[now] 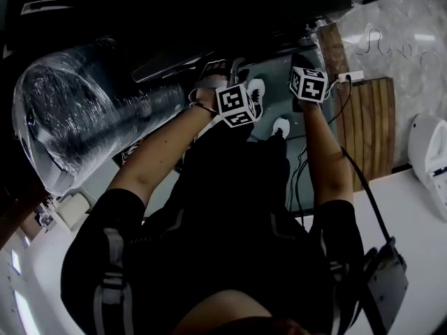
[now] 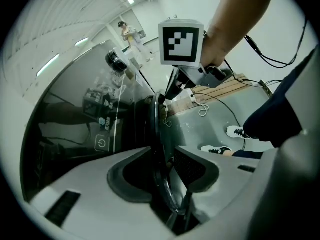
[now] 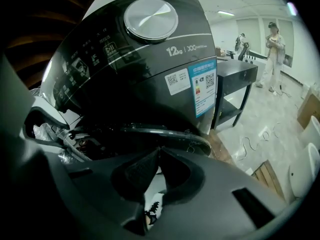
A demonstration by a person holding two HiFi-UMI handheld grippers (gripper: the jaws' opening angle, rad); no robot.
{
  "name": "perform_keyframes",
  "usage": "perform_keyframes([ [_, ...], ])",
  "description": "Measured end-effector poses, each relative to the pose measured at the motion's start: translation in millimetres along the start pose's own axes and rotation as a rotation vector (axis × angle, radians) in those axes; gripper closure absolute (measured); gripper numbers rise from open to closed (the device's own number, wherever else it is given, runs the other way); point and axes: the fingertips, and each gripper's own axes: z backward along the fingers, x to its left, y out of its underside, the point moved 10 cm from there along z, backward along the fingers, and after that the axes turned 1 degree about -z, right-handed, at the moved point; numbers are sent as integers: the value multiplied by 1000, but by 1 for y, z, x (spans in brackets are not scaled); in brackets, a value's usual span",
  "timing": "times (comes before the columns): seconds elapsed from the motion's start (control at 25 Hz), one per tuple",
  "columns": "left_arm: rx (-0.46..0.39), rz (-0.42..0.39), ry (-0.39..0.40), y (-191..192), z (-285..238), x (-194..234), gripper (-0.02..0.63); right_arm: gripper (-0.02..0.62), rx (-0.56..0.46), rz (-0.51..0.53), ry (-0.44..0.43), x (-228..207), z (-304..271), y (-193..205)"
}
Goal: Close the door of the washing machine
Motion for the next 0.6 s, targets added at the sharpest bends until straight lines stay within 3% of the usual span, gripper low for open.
perform_keyframes([
  [0.36,7,84,16,9,0,3,462,591,31,-8,-13,1,-8,-9],
  [0.6,2,105,-8,8,-2,5,465,592,38,-202,-54,-8,-10,-4],
])
